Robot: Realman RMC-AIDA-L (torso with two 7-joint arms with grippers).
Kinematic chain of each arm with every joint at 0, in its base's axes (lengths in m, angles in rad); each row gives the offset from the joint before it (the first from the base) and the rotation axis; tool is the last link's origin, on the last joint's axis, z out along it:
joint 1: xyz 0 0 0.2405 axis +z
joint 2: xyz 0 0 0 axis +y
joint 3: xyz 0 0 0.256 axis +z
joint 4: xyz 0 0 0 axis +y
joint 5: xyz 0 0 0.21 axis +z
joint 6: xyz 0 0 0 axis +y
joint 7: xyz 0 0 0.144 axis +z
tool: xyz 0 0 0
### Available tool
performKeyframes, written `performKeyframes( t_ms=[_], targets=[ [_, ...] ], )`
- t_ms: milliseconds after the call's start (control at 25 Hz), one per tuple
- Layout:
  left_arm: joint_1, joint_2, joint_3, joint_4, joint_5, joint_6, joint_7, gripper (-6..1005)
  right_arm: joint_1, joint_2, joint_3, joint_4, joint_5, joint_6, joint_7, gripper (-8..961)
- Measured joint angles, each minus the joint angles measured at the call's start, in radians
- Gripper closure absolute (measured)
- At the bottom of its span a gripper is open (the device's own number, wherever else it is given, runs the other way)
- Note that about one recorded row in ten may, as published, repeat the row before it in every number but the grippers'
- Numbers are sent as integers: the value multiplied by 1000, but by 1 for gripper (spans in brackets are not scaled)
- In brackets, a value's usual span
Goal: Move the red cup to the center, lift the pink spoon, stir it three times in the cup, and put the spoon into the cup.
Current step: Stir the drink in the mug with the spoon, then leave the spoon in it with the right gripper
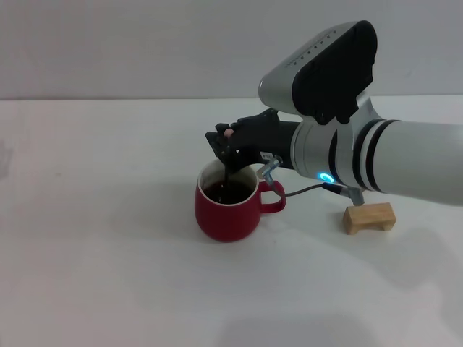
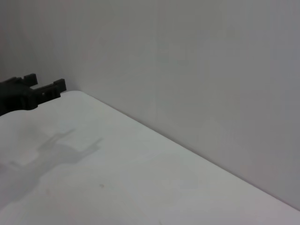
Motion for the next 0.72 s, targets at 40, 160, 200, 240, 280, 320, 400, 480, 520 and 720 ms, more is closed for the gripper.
performKeyframes(
  t_ms=[40,160,200,240,280,320,400,480,520,720],
  targets=[
    [0,0,0,0,0,0,0,153,0,0,0,0,0,0,0,811],
    [1,0,0,-1,0,0,0,153,2,0,-4,-1,0,-1,0,807],
    [1,0,0,-1,0,0,0,153,2,0,-6,-1,0,-3,0,805],
    [1,0,0,-1,0,1,0,153,2,0,-6,-1,0,-3,0,803],
    [1,0,0,-1,0,1,0,153,1,0,-7,0,0,-3,-1,802],
    [2,0,0,-1,0,1,0,153,1,-1,-7,1,0,-4,-1,791],
    [3,0,0,-2,0,3,0,153,0,-1,-9,4,0,-10,-1,770],
    [3,0,0,-2,0,4,0,153,-2,0,-13,5,-2,-23,-6,749],
    [3,0,0,-2,0,4,0,153,-3,0,-17,6,-4,-40,-13,749],
    [2,0,0,-2,0,5,0,153,-68,-1,-46,-5,-5,-273,-106,751]
  ],
)
